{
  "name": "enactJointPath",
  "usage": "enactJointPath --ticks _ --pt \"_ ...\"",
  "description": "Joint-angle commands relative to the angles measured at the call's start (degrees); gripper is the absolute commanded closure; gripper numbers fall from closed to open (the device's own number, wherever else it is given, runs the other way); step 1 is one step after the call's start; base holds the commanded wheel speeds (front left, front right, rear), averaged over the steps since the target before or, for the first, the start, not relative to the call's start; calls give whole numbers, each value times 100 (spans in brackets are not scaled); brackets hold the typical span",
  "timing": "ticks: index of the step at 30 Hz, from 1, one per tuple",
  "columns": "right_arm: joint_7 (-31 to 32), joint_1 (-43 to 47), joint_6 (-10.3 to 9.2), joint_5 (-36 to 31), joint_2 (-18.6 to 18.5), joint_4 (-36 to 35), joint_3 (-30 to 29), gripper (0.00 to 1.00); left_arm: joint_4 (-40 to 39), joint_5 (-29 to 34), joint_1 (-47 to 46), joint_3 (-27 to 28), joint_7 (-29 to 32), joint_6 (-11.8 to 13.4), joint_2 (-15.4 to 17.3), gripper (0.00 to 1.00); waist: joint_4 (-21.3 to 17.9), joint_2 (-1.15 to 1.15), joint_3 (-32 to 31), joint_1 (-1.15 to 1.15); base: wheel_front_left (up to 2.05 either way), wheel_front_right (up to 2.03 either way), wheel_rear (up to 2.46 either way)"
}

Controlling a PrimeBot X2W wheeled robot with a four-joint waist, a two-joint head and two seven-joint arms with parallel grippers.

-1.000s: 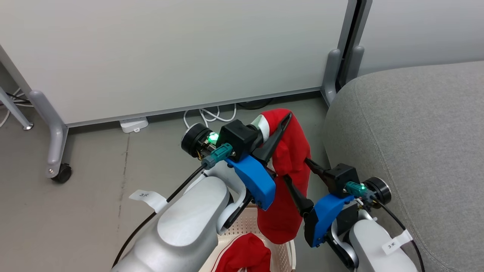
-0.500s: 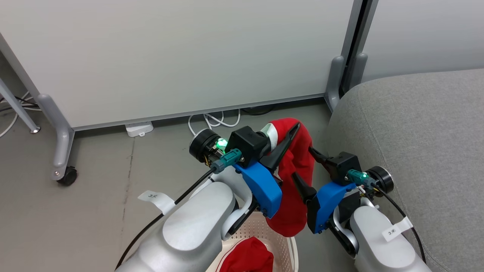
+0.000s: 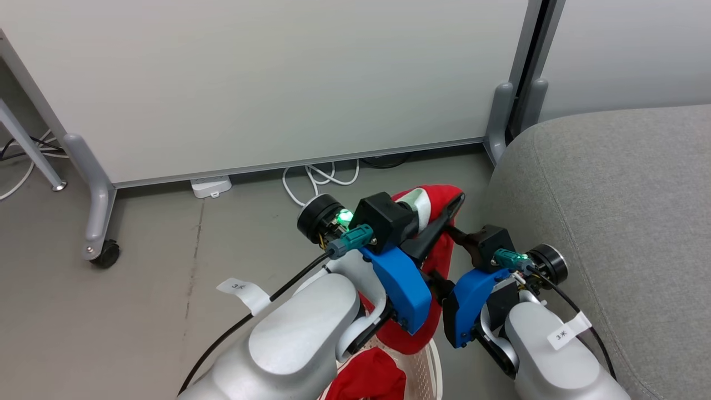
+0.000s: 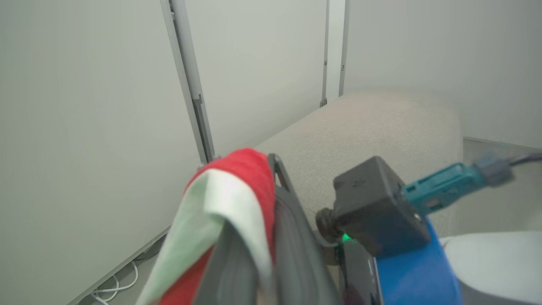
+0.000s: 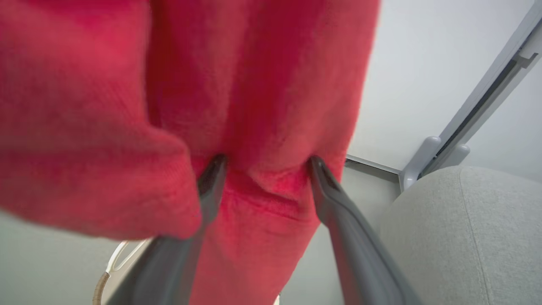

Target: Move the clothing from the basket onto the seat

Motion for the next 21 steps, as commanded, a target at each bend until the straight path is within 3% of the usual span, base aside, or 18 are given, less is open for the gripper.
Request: enactJointPath --ticks 1,10,11,12,14,21 --pt "30 -104 3 60 -16 30 45 0 -47 -31 -97 -20 15 -31 1 100 17 0 7 0 0 0 0" --pt "-247 -374 3 274 -16 392 305 0 -246 -321 -203 -340 22 -47 130 100 71 0 29 0 0 0 0" --pt "-291 -396 3 298 -16 429 306 4 -254 -346 -206 -357 16 -48 149 100 69 0 28 0 0 0 0" --pt "-325 -417 3 327 -16 458 312 42 -255 -375 -207 -380 14 -48 167 100 67 0 28 0 0 0 0" --pt "-406 -460 3 361 -16 500 319 100 -252 -425 -207 -420 4 -50 196 100 57 0 25 0 0 0 0" --pt "-574 -514 3 485 -16 582 339 100 -93 -549 -177 -374 -91 -34 308 100 -6 0 29 0 0 0 0"
